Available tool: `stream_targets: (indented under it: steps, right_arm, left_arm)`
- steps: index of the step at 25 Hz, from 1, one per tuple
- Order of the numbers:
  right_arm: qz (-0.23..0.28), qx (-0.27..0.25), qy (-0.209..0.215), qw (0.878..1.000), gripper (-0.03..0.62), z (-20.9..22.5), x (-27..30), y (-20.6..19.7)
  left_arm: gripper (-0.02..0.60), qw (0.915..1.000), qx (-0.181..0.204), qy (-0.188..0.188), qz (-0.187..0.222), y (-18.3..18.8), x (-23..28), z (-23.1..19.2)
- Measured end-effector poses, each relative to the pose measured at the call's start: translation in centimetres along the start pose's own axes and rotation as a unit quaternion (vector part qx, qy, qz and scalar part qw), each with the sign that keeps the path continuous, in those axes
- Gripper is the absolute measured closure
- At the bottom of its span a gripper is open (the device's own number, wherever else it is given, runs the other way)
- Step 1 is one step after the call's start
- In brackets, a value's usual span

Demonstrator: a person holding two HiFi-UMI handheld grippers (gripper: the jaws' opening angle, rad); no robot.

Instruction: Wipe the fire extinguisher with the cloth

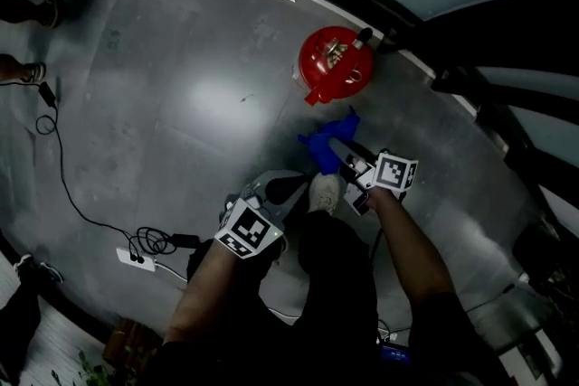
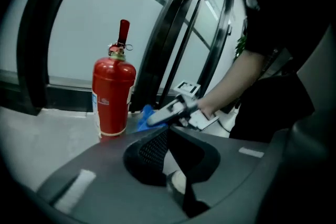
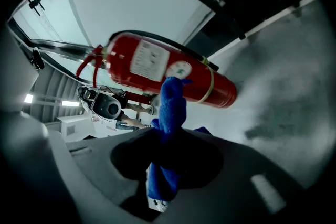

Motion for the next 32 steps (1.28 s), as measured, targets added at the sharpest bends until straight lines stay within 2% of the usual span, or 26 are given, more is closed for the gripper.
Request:
stream_targets:
  steps: [2, 5, 8, 10, 12, 14, 17, 19, 21, 23, 27, 30, 32]
  right_arm:
    - [0.012, -0.015, -0.001, 1.0, 0.49, -5.5, -3.8, 0.0]
    - [0.041, -0.046, 0.015, 0.998, 0.49, -14.5, -8.0, 0.8]
    - [0.077, -0.064, 0.007, 0.995, 0.49, -22.7, -11.3, 1.0]
    - [0.082, -0.085, -0.001, 0.993, 0.49, -28.7, -13.3, 0.4]
    - [0.082, -0.108, -0.005, 0.991, 0.49, -35.2, -15.9, -0.3]
    - [0.082, -0.143, -0.001, 0.986, 0.49, -41.5, -18.9, -0.4]
    - [0.096, -0.216, 0.013, 0.972, 0.49, -49.3, -22.6, 0.3]
    - [0.117, -0.244, 0.031, 0.962, 0.49, -53.0, -24.9, -0.2]
    - [0.142, -0.259, 0.045, 0.954, 0.49, -55.6, -27.8, -1.5]
    - [0.16, -0.276, 0.047, 0.947, 0.49, -57.3, -30.1, -3.0]
    - [0.157, -0.349, 0.035, 0.923, 0.494, -60.0, -34.0, -5.7]
    - [0.156, -0.389, 0.054, 0.906, 0.496, -61.6, -37.8, -7.4]
    - [0.149, -0.403, 0.06, 0.901, 0.496, -61.7, -40.0, -8.6]
  left_arm:
    - [0.574, 0.9991, 0.006, 0.035, -0.022, 2.2, -2.1, 2.5]
    - [0.574, 0.9983, 0.02, 0.049, -0.022, 8.4, -5.6, 5.2]
    - [0.574, 0.9955, -0.022, 0.091, 0.015, 15.1, -10.1, 6.0]
    - [0.574, 0.9882, -0.067, 0.131, 0.042, 19.7, -14.3, 6.8]
    - [0.574, 0.9813, -0.096, 0.156, 0.059, 24.4, -18.6, 8.4]
    - [0.574, 0.9785, -0.098, 0.166, 0.072, 29.2, -22.7, 10.6]
    - [0.574, 0.975, -0.07, 0.187, 0.097, 34.8, -27.5, 13.2]
    - [0.574, 0.9739, -0.071, 0.184, 0.111, 36.4, -30.1, 15.3]
    - [0.574, 0.9719, -0.079, 0.184, 0.123, 36.4, -32.4, 18.0]
    - [0.574, 0.9664, -0.076, 0.207, 0.132, 35.5, -34.3, 20.9]
    - [0.575, 0.9458, -0.094, 0.276, 0.143, 33.6, -35.8, 27.7]
    - [0.574, 0.928, -0.095, 0.313, 0.179, 34.7, -36.3, 32.1]
    - [0.574, 0.9181, -0.102, 0.323, 0.206, 35.3, -37.1, 34.6]
Point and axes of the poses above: the fingertips, and each gripper's own axes: x forward along the fingers, z to its right, y out of its top, the point moved 8 cm from there along -x, backward along the fingers, and after that the axes turned 5 degrees about y, right-handed, at the moved point
